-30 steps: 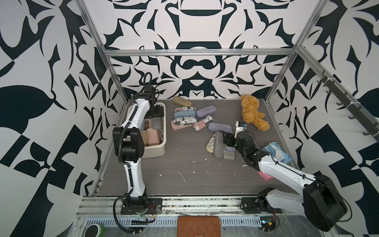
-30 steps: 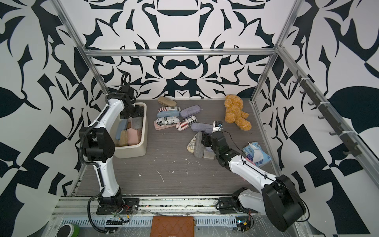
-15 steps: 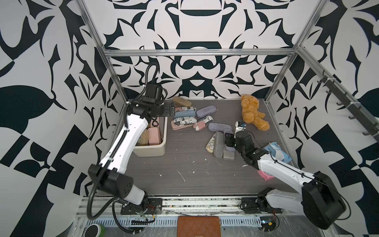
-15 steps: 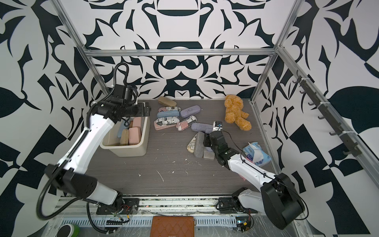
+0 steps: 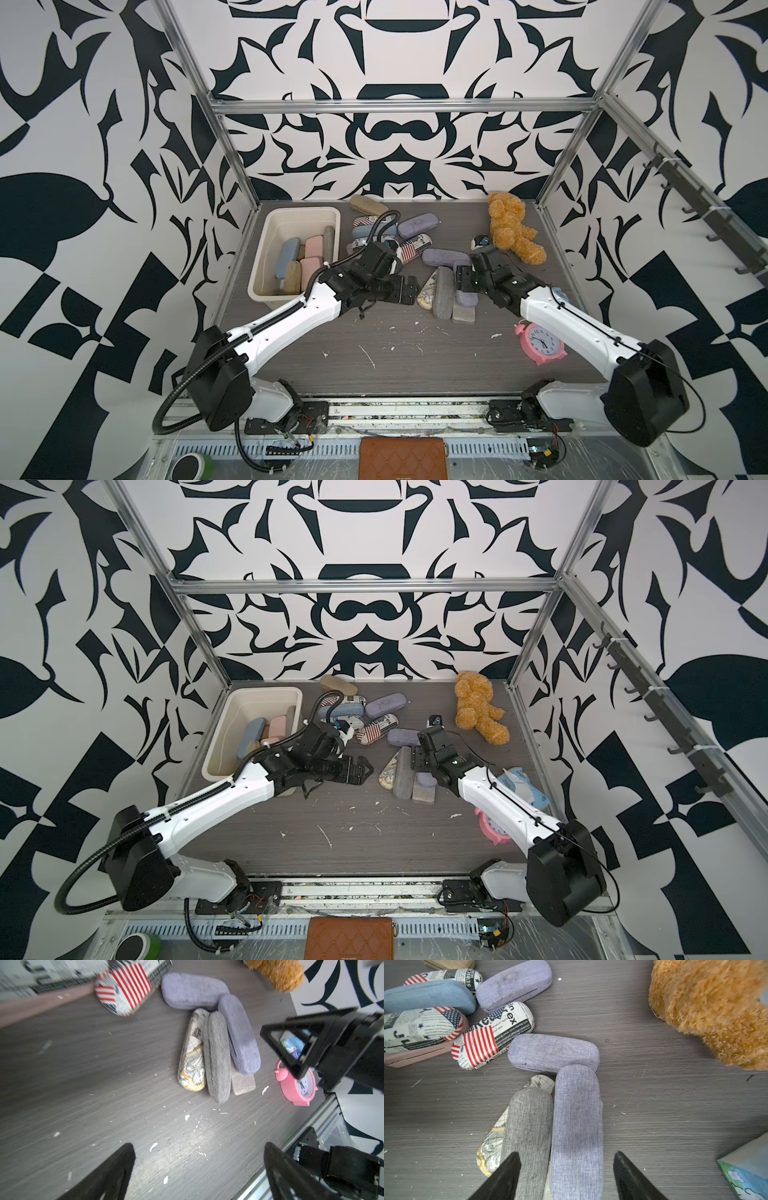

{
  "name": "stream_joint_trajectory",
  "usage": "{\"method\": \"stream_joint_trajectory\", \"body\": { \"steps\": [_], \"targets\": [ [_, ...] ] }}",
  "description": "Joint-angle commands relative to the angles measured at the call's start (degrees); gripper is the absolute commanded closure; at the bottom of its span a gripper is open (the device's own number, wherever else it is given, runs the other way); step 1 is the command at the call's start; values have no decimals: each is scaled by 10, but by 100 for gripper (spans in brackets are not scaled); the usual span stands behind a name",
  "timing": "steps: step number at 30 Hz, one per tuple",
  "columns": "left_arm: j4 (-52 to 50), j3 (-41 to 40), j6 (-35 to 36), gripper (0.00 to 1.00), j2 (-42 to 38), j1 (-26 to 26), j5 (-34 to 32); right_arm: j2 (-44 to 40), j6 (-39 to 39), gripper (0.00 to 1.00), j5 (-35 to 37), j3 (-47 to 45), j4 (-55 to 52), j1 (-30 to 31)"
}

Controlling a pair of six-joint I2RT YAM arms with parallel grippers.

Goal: Put the glasses cases into the storage boxes
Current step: Pick up the glasses case.

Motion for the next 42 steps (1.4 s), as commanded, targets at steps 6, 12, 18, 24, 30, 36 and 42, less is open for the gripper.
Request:
{"method": "stream_joint_trajectory", "body": {
  "steps": [6, 12, 18, 24, 30, 36, 42],
  "targets": [
    [96, -49, -37, 1, -24, 4, 50, 53, -33, 24, -92, 11, -71, -30],
    [93, -54, -22, 1, -40, 4, 53, 73, -29, 23, -102, -17, -57, -30],
    [77, -43, -9, 1, -42, 8, 51, 110, -33, 28, -103, -12, -60, -29],
    [83, -51, -12, 1, -52, 19, 48, 60, -30, 55, -79, -18, -51, -30],
    [166, -74, -61, 1, -36, 60, 144, -38, -21, 57, -42, -49, -48, 0],
    [266, -47, -97, 1, 24, 62, 228, -120, -19, 57, -37, -49, -45, 80],
    [424, -30, -185, 1, 90, 61, 283, -120, -6, 58, -39, -34, -13, 150]
  ]
}}
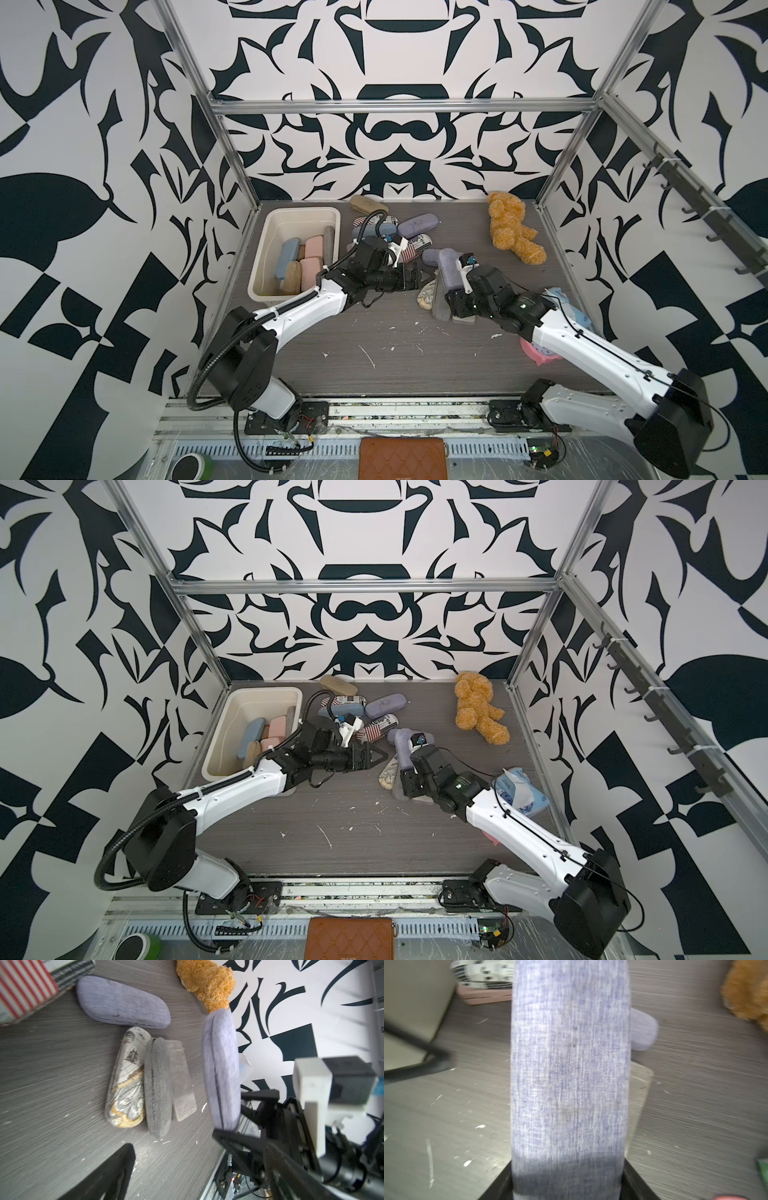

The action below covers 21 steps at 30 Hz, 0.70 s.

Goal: Put the glasses cases into the storage boxes
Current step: Pick up the glasses case.

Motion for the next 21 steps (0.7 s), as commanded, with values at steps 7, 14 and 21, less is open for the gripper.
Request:
{"method": "stream_joint_trajectory", "body": {
  "steps": [7, 14, 21],
  "targets": [
    [108, 37, -53, 1, 55, -14, 8, -12, 24, 59, 3, 16, 84, 43],
    [209, 25, -96, 39, 96, -17, 37, 0, 33, 59, -27, 10, 120, 53],
    [209, 21, -104, 67, 92, -16, 25, -15, 37, 43, -27, 10, 121, 59]
  ]
}}
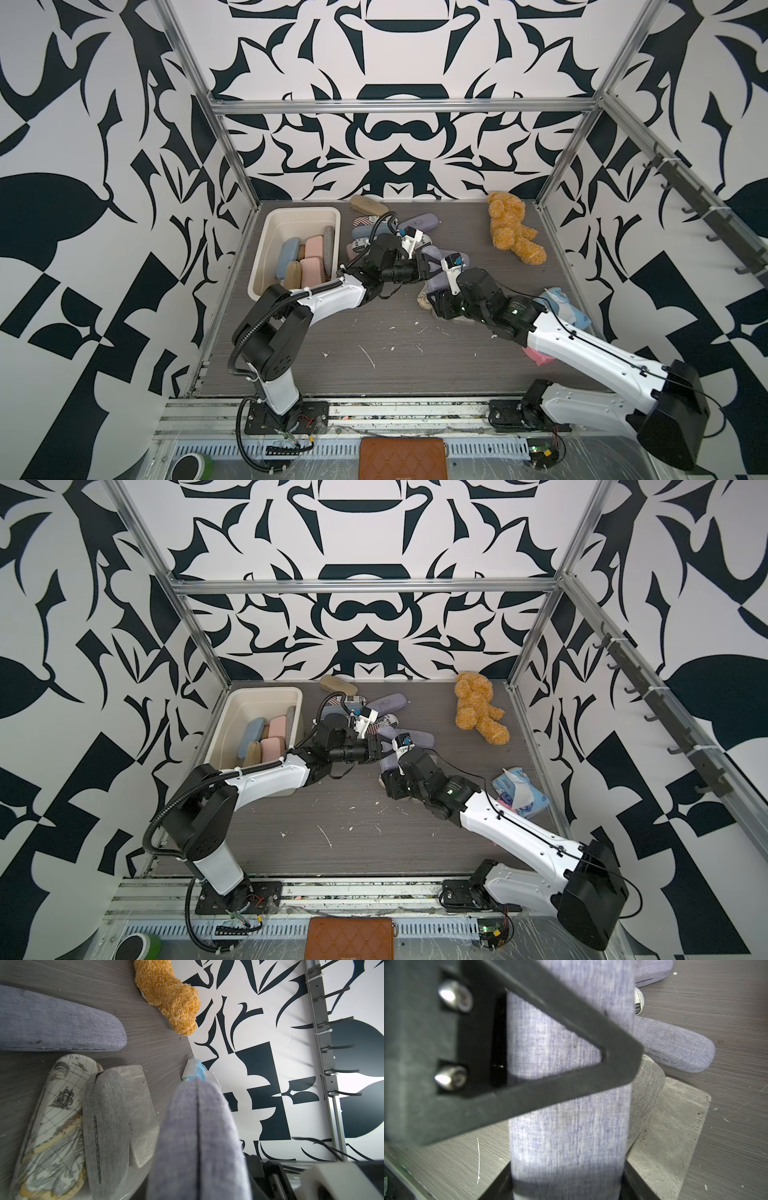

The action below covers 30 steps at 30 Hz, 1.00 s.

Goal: Put the glasses cases into the storage boxes
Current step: Pick up the glasses case, then place the glasses case in the storage box.

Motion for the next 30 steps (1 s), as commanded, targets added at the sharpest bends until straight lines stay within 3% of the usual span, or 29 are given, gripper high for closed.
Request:
{"method": "stream_joint_trajectory", "body": {
  "steps": [1, 3, 7, 11, 14, 17, 20, 23, 26, 28, 30],
  "targets": [
    [14, -7, 1, 68, -16, 1, -14, -28, 5, 38, -7, 10, 37, 7],
    [-14, -1, 11, 68, -41, 15, -19, -54, 9, 32, -7, 2, 35, 7],
    [-176, 72, 68, 68, -92, 79, -7, -105, 16, 29, 3, -15, 14, 7],
    [-373, 182, 165, 67, -131, 160, -4, -131, 14, 29, 22, -34, 15, 7],
    [-562, 292, 278, 65, -141, 223, -35, -119, -3, 29, 42, -38, 31, 7],
    [-722, 384, 400, 67, -142, 278, -160, -87, -26, 29, 37, -37, 65, 6],
    [-818, 425, 466, 67, -124, 313, -297, -43, -42, 29, 18, -28, 102, 3],
    [-857, 427, 490, 66, -84, 352, -326, -3, -55, 29, -2, -7, 121, -4],
    [-876, 435, 490, 67, -21, 380, -428, 23, -64, 29, -24, 3, 138, -14],
    [-896, 469, 496, 77, 28, 381, -479, 33, -64, 29, -41, 3, 150, -24],
    [-887, 488, 508, 81, 65, 381, -550, 37, -60, 29, -60, -8, 167, -36]
  ]
}}
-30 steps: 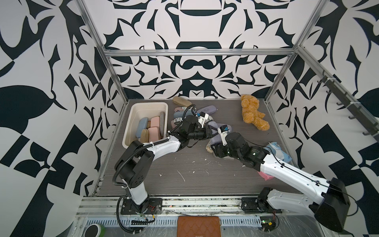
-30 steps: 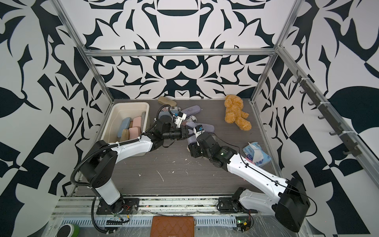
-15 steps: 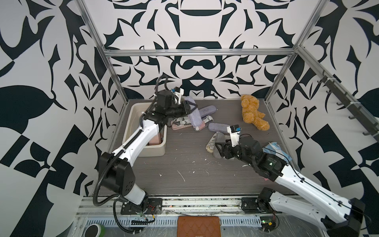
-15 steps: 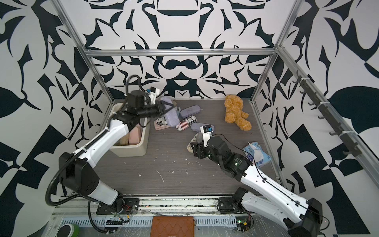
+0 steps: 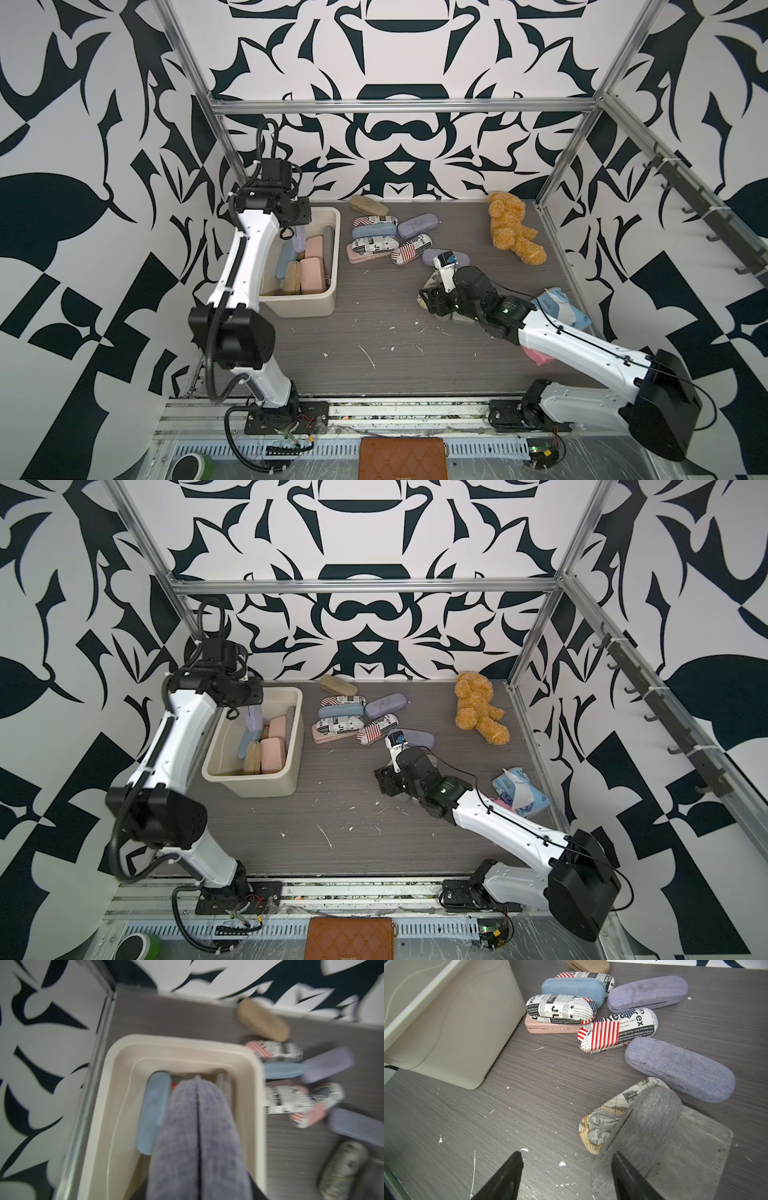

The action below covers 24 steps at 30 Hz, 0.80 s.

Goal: Put the glasses cases into the storage boxes
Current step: Place the glasses case in the storage box.

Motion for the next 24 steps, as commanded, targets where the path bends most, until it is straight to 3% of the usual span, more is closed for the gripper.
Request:
{"method": "stream_joint_trajectory", "body": {
  "steps": [1, 6, 11, 17, 22, 24],
  "targets": [
    [-59, 31, 45, 81, 46, 3, -156, -3, -6, 29, -38, 12, 58, -18],
    [-51, 75, 84, 80, 128, 8, -260, -4, 9, 29, -75, -27, 97, -42],
    [-84, 106, 65, 77, 205, 20, -262, 2, 11, 29, -82, -46, 114, -67],
    [-77, 78, 55, 39, 220, 20, -261, -12, 9, 29, -83, -52, 110, -76],
    [-97, 101, 43, 26, 205, 14, -246, -21, 6, 29, -72, -57, 108, -78],
    [-109, 118, 36, 16, 187, 5, -262, -21, 6, 29, -66, -50, 96, -80]
  ]
}}
